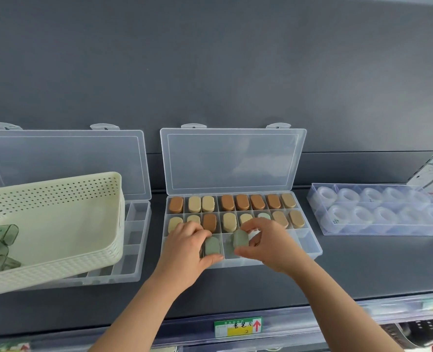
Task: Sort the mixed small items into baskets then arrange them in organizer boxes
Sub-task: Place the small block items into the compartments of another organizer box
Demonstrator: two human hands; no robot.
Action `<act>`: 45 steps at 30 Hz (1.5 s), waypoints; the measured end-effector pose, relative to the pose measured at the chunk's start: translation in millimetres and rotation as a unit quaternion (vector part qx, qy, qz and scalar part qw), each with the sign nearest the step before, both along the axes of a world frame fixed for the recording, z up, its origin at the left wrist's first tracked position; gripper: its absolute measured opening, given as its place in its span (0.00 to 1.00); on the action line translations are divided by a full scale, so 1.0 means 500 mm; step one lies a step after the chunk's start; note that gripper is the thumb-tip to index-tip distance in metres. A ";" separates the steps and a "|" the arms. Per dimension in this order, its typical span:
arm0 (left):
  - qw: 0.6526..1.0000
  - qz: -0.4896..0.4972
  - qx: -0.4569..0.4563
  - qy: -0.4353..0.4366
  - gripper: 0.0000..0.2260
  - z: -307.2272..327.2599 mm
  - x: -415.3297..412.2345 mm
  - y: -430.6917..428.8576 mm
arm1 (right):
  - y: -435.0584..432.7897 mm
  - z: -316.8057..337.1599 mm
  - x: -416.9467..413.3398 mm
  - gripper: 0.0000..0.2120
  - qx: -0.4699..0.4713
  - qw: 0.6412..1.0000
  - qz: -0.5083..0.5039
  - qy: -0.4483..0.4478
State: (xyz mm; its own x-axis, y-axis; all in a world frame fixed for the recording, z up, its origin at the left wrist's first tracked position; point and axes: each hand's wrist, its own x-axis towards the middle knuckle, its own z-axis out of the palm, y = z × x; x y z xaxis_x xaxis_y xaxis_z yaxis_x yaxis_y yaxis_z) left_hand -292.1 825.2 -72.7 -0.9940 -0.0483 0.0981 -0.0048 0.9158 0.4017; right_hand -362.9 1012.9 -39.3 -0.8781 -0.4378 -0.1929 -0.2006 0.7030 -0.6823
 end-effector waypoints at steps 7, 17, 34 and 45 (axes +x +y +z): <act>0.999 0.038 0.037 0.010 0.26 0.003 0.030 -0.037 | -0.028 -0.025 -0.005 0.24 0.083 0.992 0.071 0.070; 0.999 0.016 0.017 -0.038 0.22 0.012 0.036 -0.065 | -0.027 -0.028 0.007 0.25 0.108 0.986 0.092 0.093; 0.978 0.178 0.043 0.104 0.14 0.200 0.251 -0.373 | -0.380 0.113 0.100 0.16 -0.088 0.961 0.228 0.127; 0.985 0.170 -0.011 0.002 0.15 0.140 0.337 -0.668 | -0.714 0.084 0.158 0.15 -0.009 0.914 0.393 -0.097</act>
